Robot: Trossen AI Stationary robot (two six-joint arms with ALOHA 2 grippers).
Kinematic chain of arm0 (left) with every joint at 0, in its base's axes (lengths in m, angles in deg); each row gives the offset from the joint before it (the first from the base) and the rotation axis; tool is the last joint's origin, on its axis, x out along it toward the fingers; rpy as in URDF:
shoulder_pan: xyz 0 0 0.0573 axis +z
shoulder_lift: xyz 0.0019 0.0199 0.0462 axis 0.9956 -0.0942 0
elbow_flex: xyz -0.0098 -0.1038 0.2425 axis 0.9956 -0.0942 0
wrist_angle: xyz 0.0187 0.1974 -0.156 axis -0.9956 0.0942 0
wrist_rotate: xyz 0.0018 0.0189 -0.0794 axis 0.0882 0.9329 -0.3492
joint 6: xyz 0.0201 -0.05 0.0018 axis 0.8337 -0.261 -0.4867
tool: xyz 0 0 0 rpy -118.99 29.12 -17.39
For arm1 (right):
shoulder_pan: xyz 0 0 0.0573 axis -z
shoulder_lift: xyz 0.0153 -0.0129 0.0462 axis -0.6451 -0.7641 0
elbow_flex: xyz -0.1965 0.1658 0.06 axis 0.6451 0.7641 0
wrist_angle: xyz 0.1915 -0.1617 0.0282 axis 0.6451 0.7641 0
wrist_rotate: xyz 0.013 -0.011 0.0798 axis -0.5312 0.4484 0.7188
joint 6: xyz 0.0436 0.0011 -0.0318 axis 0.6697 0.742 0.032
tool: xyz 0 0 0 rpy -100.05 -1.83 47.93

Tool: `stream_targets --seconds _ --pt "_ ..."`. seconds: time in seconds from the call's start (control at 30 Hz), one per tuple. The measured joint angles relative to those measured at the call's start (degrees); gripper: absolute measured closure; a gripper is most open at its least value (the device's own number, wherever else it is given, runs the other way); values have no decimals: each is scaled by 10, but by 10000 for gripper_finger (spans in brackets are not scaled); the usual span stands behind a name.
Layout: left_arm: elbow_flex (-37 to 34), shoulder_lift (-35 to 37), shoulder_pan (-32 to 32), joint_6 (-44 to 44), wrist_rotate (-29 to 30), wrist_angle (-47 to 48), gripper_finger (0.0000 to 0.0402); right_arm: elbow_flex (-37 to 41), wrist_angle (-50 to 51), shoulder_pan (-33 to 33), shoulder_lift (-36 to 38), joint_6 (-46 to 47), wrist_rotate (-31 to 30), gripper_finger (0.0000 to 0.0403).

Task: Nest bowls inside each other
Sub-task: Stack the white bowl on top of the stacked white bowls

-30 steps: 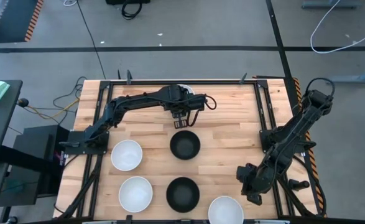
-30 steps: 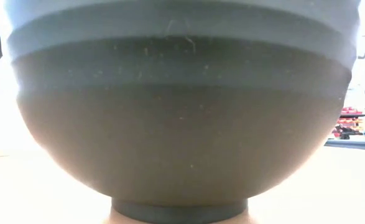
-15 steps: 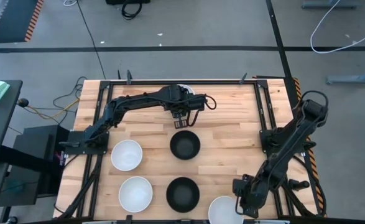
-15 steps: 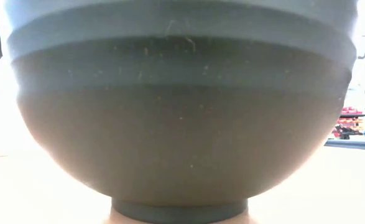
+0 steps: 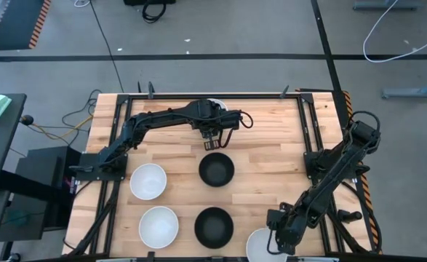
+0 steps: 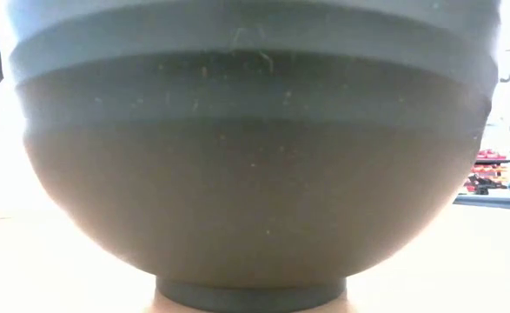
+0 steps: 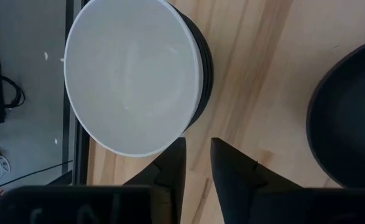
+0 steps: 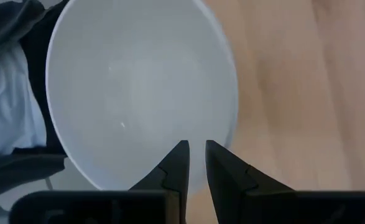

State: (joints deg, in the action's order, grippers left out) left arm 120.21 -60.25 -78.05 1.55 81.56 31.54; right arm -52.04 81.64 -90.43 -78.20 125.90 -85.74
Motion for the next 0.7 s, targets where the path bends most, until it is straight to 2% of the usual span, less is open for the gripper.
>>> stream_targets --seconds 0.7 --pt "0 0 1 5 0 -2 324 0 36 15 17 -25 -2 343"
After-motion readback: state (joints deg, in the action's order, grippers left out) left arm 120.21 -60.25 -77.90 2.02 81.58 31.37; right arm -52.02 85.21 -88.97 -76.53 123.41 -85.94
